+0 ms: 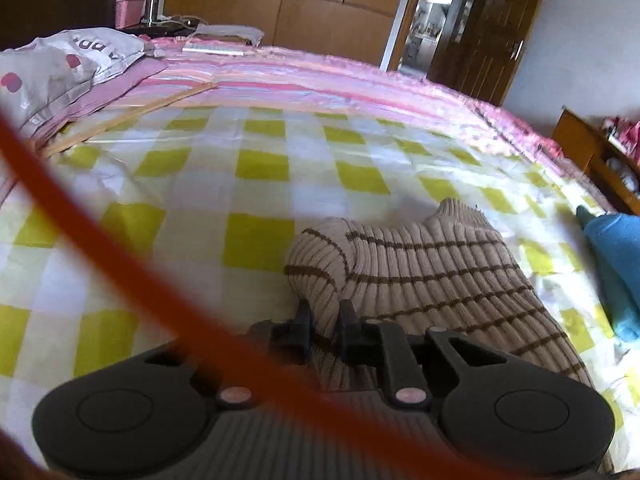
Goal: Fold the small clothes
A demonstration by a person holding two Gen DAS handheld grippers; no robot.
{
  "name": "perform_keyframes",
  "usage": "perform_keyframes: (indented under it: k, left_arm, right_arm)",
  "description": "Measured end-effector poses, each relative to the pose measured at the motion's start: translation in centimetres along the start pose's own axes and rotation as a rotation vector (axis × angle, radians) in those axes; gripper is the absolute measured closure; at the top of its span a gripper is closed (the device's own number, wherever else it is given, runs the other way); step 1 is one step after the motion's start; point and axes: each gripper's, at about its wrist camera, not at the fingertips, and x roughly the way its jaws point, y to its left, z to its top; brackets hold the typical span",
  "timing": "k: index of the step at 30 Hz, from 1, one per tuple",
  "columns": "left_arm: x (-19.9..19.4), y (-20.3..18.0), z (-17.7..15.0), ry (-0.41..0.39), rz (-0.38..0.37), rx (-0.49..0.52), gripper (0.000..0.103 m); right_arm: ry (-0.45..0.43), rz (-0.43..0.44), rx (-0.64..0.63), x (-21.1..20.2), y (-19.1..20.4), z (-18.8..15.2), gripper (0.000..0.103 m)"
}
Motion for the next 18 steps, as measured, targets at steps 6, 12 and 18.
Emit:
perform_keyframes:
  k: [6,12,18]
  left_arm:
    - [-1.9,-0.5,0.2,-0.012,0.024,0.045,0.075]
    - [-5.7,-1.5,-0.8,-0.051,0.064,0.072,0.075]
    - [-7.7,-3.5,-4.1,-0.029,0.056,0.14,0.075]
  right_arm:
    - [-0.013,-0.004,0.022,-1.0,0.0,0.3,0.069]
    - [-0.082,-0.027,0.016,-5.2,0.0,-0.1,0.068]
    - [-0.086,-0.119,0.029,-6.8,-0.3,-2.0,0.068]
